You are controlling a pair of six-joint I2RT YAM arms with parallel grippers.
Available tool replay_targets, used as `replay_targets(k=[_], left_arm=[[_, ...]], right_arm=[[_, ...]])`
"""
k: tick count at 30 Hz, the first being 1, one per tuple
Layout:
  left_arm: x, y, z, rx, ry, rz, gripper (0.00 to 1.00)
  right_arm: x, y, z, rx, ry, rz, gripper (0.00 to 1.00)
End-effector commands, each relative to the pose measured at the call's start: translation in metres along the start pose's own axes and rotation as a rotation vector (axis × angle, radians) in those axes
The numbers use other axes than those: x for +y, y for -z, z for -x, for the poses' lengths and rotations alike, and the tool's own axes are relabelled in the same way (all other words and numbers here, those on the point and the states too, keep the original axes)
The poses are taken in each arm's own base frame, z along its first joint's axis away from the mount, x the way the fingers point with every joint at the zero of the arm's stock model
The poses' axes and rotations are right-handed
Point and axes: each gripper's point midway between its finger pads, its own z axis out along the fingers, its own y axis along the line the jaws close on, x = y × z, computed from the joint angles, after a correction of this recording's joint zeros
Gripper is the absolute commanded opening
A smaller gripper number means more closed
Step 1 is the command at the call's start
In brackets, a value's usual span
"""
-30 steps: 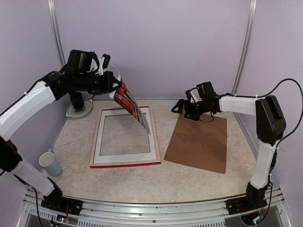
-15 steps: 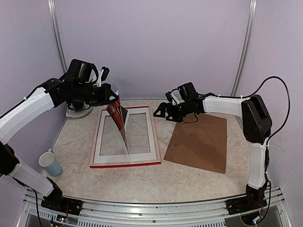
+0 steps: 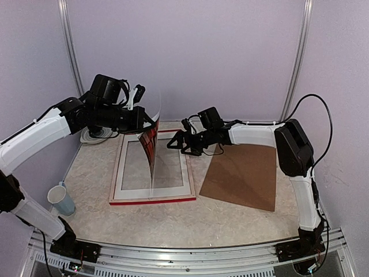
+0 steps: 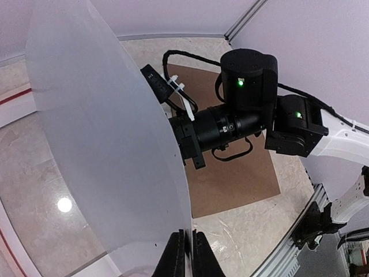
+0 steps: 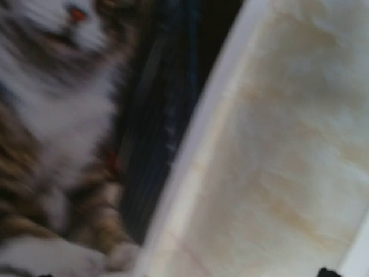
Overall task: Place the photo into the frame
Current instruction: Turn over the photo.
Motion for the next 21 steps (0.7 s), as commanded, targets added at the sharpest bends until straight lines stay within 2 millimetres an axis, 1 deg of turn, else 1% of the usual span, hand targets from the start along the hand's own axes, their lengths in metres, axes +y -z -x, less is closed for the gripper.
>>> replay_targets(k=[1,2,3,6,13,16,21], left_arm=[[-0.021,-0.015,-0.002,0.011,-0.027,-0.056,0.07],[-0.023,-0.017,-0.003,0.015,-0.028,-0.063,0.07],[-0.025,-0.021,-0.006,0.023,-0.029,-0.068,0.07],[-0.03,-0.029,-0.012,0.038,-0.03,-0.082,0.07],[-0.034,-0.049,-0.026,0.077,-0.026,-0.105,0.08],[-0.035,-0.058,-0.03,0.091,-0.022,-0.113,0.1],[-0.036,-0.072,-0.038,0.115,-0.012,-0.124,0.11]], right_arm=[[0.022,0.009,0.019,-0.074,-0.01,0.093,0.99],[0.019,0.012,0.019,-0.077,-0.033,0.099,0.99],[0.021,0.018,0.024,-0.101,-0.041,0.116,0.99],[0.018,0.035,0.03,-0.141,-0.086,0.137,0.99],[-0.001,0.074,0.031,-0.211,-0.203,0.199,0.99],[0.0,0.085,0.031,-0.224,-0.218,0.248,0.99],[0.011,0.096,0.029,-0.236,-0.253,0.367,0.99]])
